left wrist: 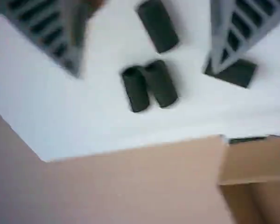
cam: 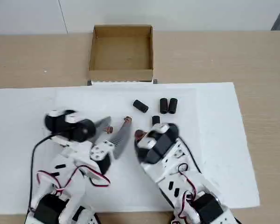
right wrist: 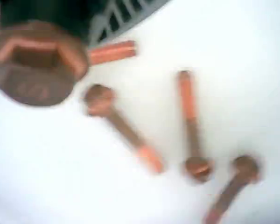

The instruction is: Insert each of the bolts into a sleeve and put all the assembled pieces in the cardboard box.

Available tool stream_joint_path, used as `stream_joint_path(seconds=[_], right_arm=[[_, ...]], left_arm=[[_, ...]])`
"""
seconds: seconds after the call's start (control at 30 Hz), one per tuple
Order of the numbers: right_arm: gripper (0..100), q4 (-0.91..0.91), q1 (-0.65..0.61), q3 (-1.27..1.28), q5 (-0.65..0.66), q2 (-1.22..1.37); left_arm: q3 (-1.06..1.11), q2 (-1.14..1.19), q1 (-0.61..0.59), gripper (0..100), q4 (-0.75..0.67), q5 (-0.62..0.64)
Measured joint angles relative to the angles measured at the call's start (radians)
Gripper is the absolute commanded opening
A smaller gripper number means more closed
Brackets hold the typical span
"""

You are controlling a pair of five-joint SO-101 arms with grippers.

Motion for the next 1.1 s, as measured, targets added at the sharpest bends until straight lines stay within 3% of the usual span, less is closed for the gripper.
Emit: stream_joint_path(seconds=[0.23,0.5,0.9,1.1], right_arm=[[0.3,0.055,0.133,0.000,-0.098,0.000],[0.3,0.055,0.178,-0.044,-0.114,0.126],[0.3,-0.026,0.258,-0.640,-0.163,0.933],[0.3,-0.104,0.256,-0.908,-0.058,1.254]], left_arm=[[0.080,0.002,-0.209,1,0.006,-0.100],[0.265,0.003,-0.295,1,0.006,-0.173],[0.433,0.003,-0.298,1,-0.110,-0.290],[0.459,0.003,-0.298,1,-0.181,-0.397]])
